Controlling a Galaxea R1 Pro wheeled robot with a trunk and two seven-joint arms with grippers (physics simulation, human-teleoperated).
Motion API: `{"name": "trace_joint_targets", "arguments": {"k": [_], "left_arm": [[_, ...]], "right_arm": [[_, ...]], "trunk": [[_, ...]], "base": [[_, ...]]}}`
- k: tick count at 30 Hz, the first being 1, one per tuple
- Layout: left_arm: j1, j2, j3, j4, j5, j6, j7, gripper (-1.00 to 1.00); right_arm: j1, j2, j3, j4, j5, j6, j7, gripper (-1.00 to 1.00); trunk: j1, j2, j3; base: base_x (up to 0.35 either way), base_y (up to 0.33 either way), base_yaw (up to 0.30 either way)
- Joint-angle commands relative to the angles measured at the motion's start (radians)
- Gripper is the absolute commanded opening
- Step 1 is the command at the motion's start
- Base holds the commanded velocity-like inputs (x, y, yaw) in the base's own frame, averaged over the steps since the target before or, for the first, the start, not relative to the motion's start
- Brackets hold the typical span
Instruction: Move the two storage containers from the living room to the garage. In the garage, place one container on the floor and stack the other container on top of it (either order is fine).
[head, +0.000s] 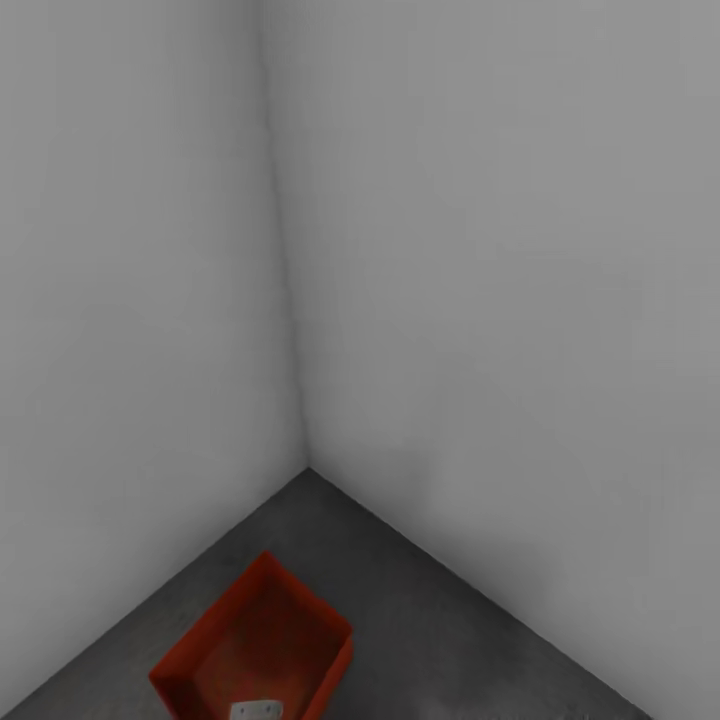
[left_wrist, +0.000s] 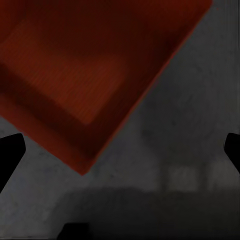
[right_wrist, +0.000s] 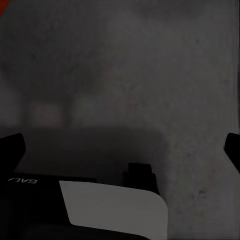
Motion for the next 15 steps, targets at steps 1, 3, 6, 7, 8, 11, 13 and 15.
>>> {"name": "trace_joint_targets", "arguments": {"k": [1, 3, 6, 7, 8, 11, 13, 15], "left_arm": [[0.0, 0.001, -0.009, 0.006, 0.01, -0.004, 0.005, 1.0], [0.0, 0.002, -0.009, 0.017, 0.01, -0.003, 0.005, 1.0], [0.0, 0.003, -0.008, 0.034, 0.01, -0.003, 0.005, 1.0], [0.001, 0.003, -0.008, 0.04, 0.01, -0.003, 0.005, 1.0], [0.003, 0.003, -0.008, 0.046, 0.01, -0.003, 0.005, 1.0], [0.016, 0.004, -0.008, 0.062, 0.009, -0.004, 0.005, 1.0], [0.024, 0.005, -0.008, 0.066, 0.009, -0.004, 0.005, 1.0], [0.03, 0.005, -0.008, 0.069, 0.009, -0.004, 0.005, 1.0]], "right_arm": [[0.0, -0.001, 0.003, -0.002, 0.0, 0.006, 0.002, 1.0], [0.0, -0.001, 0.003, -0.002, 0.0, 0.006, 0.002, 1.0], [0.0, -0.001, 0.003, -0.002, -0.001, 0.006, 0.002, 1.0], [0.0, -0.001, 0.003, -0.002, -0.001, 0.006, 0.002, 1.0], [0.0, 0.0, 0.003, -0.002, 0.0, 0.006, 0.002, 1.0], [-0.001, -0.001, 0.003, -0.002, 0.0, 0.006, 0.002, 1.0], [0.0, -0.001, 0.003, -0.002, 0.0, 0.006, 0.002, 1.0], [0.0, -0.001, 0.003, -0.002, 0.0, 0.006, 0.002, 1.0]], "trunk": [[0.0, 0.0, -0.001], [0.0, 0.0, -0.001], [0.0, 0.0, -0.001], [0.0, 0.0, -0.001], [0.0, 0.0, -0.001], [0.0, 0.0, -0.001], [0.0, 0.0, -0.001], [0.0, 0.0, -0.001]], "base": [[0.0, 0.0, -0.286], [0.0, 0.0, -0.286], [0.0, 0.0, -0.286], [0.0, 0.0, -0.286], [0.0, 0.0, -0.286], [0.0, 0.0, -0.286], [0.0, 0.0, -0.286], [0.0, 0.0, -0.286]]}}
